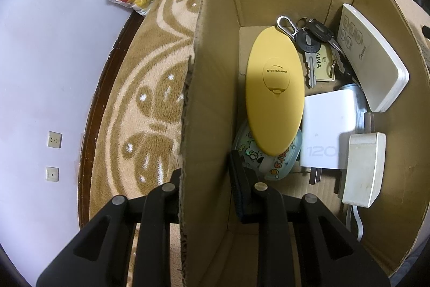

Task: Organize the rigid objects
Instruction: 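Lower the right gripper onto the white JSCN remote and grasp it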

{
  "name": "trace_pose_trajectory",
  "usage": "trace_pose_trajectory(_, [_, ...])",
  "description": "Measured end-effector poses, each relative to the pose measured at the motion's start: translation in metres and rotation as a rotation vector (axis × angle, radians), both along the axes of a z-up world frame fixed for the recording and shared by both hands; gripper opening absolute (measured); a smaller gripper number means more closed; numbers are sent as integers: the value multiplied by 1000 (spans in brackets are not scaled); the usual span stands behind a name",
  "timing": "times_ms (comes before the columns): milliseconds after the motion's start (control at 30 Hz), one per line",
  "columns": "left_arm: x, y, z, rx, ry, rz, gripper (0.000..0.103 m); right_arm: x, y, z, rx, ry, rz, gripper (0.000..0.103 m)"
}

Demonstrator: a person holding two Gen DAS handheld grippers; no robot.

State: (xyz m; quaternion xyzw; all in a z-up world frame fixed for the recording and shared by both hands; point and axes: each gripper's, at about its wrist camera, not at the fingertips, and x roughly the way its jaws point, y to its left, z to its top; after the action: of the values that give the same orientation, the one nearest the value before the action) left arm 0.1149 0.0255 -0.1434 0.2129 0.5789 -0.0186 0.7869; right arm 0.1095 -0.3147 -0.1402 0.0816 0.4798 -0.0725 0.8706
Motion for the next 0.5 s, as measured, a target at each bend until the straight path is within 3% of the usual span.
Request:
trace_pose_trajectory(133, [-1,0,0,6,-1,-2,23,-2,-2,-12,8,14,-4,92])
trace_pose_trajectory(267, [0,1,-1,5,-1,-3,23,-5,-2,-18,-51,-15,0,92])
trace_pose_trajectory(500, [-1,-1,-1,19,0,-5,23,0,-3,-29,14,7,8,92])
